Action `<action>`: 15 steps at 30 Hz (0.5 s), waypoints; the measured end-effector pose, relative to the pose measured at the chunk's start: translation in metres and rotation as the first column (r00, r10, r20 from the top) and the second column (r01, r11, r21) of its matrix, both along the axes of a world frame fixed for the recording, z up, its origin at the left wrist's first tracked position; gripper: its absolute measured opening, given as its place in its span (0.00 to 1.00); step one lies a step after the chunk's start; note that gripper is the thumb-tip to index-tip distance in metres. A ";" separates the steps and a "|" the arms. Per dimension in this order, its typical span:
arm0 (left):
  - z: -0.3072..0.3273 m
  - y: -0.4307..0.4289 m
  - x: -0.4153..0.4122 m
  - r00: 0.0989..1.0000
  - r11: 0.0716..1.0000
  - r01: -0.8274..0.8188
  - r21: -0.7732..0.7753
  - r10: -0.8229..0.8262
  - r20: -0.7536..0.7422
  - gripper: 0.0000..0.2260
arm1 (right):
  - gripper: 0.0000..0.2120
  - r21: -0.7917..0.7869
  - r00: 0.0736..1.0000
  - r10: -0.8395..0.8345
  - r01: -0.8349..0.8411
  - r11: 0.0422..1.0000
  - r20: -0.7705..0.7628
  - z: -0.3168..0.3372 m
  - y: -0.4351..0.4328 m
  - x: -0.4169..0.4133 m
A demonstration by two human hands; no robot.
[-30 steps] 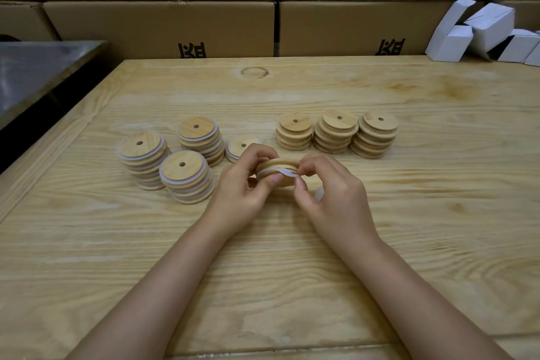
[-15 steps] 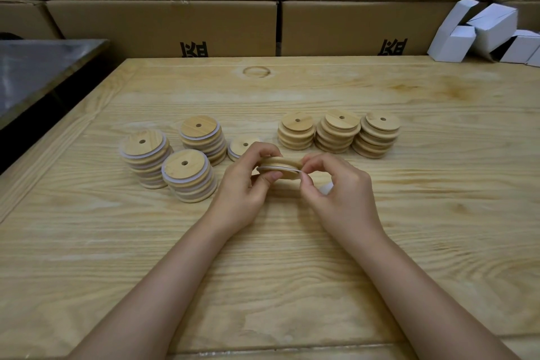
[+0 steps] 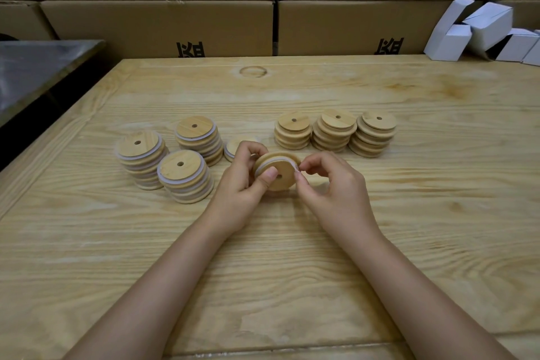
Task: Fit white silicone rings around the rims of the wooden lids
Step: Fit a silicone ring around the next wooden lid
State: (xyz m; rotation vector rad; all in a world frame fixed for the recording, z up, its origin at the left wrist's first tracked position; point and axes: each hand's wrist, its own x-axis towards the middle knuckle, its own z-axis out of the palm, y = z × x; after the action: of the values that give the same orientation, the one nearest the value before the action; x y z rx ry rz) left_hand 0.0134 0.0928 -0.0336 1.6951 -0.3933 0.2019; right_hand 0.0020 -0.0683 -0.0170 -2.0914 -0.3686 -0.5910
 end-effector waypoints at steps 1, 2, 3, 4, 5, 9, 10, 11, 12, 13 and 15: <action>0.001 0.000 0.000 1.000 1.000 0.013 -0.019 -0.014 -0.015 0.08 | 0.05 0.008 1.000 -0.005 0.005 1.000 0.005 -0.001 0.000 0.000; 0.001 0.000 -0.001 0.999 0.999 0.026 -0.034 -0.027 -0.027 0.08 | 0.05 0.018 1.000 -0.006 0.006 1.000 0.010 -0.001 0.000 0.000; 0.002 0.000 -0.001 0.999 0.998 0.037 -0.042 -0.039 -0.034 0.08 | 0.05 0.028 1.000 -0.006 0.006 1.000 0.015 -0.002 0.000 0.000; 0.002 0.000 -0.001 0.998 0.999 0.044 -0.031 -0.045 -0.033 0.09 | 0.05 0.036 1.000 -0.007 0.006 0.999 0.021 -0.002 -0.001 0.000; 0.002 0.000 0.000 0.999 0.999 0.041 0.009 -0.041 -0.017 0.09 | 0.05 0.040 0.999 -0.012 0.010 0.999 0.029 -0.002 -0.001 0.000; 0.001 0.000 0.002 0.998 0.983 -0.040 0.178 0.029 0.062 0.12 | 0.05 0.003 0.993 -0.020 0.020 1.000 0.116 0.000 -0.003 0.000; 0.001 0.000 0.002 0.996 0.982 -0.065 0.177 0.053 0.068 0.12 | 0.05 -0.012 0.990 -0.010 0.011 1.000 0.139 0.000 -0.003 -0.001; 0.001 0.001 0.002 0.995 0.981 -0.085 0.176 0.073 0.074 0.12 | 0.04 -0.026 0.988 0.001 0.003 1.000 0.155 0.000 -0.003 -0.001; 0.001 0.001 0.003 0.993 0.978 -0.101 0.184 0.087 0.086 0.12 | 0.04 -0.038 0.986 0.009 -0.003 0.999 0.165 0.000 -0.003 -0.001; 0.001 0.002 0.003 0.990 0.973 -0.113 0.201 0.094 0.106 0.12 | 0.04 -0.043 0.985 0.015 -0.008 0.999 0.170 0.000 -0.002 -0.002; 0.001 0.003 0.004 0.983 0.962 -0.129 0.242 0.092 0.158 0.13 | 0.03 -0.035 0.986 0.019 -0.014 0.999 0.163 0.000 -0.002 -0.002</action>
State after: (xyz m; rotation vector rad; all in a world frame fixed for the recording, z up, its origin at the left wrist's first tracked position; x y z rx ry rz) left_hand 0.0175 0.0962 -0.0325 1.9618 -0.4470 0.3726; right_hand 0.0003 -0.0708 -0.0168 -2.0759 -0.4915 -0.7534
